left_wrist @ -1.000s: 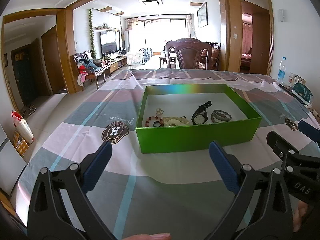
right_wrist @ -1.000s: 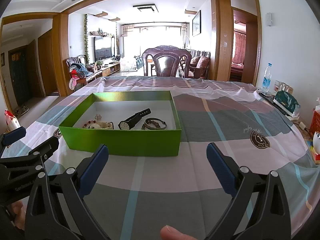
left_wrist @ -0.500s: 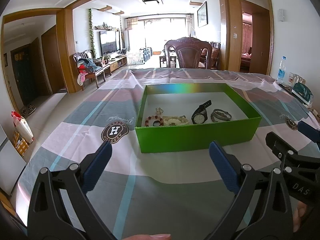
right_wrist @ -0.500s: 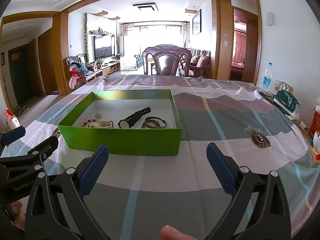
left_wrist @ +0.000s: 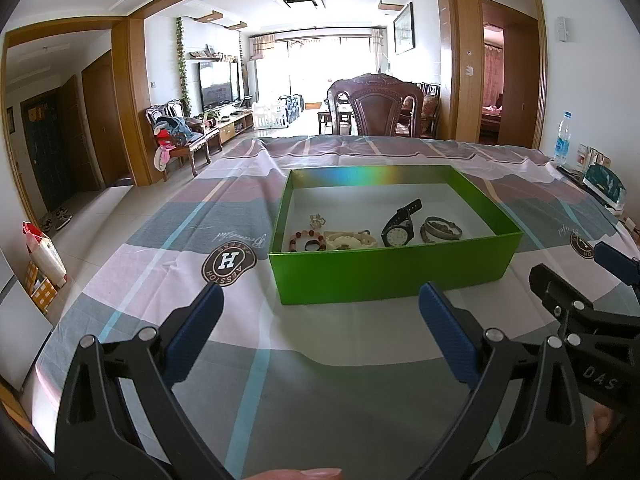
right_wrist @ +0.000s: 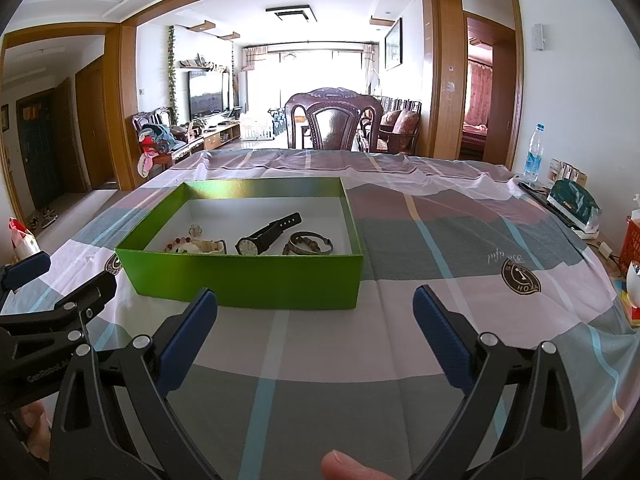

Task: Organize jewelry

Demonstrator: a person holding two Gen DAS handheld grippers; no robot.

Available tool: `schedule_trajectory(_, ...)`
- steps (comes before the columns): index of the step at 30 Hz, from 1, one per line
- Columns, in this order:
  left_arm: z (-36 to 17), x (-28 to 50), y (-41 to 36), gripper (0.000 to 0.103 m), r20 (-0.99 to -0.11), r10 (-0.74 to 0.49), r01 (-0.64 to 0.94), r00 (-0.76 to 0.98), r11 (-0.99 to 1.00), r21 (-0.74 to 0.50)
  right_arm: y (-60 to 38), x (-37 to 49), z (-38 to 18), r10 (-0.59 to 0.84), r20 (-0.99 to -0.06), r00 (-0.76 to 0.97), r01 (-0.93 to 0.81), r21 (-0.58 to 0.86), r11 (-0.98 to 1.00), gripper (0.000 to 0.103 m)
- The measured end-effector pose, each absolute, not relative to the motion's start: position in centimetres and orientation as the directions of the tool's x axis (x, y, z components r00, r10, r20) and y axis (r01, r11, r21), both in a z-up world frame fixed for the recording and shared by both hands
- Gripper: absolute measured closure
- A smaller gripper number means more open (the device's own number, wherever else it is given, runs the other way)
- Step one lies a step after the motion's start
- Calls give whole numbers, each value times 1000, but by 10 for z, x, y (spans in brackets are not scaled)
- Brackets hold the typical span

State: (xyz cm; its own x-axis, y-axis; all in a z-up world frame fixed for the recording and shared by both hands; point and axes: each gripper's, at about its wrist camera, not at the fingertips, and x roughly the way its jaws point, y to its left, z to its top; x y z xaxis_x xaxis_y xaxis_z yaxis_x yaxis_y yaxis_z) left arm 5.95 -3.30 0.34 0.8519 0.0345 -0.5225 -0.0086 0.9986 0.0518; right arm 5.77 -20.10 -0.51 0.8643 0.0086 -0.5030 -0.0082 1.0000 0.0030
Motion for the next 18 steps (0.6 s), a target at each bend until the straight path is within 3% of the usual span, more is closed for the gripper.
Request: schedule_trajectory(18, -2, 59, -35, 6, -530, 33, -3, 848, 998, 57, -200, 58, -11, 9, -511, 859, -8, 4, 1000, 7)
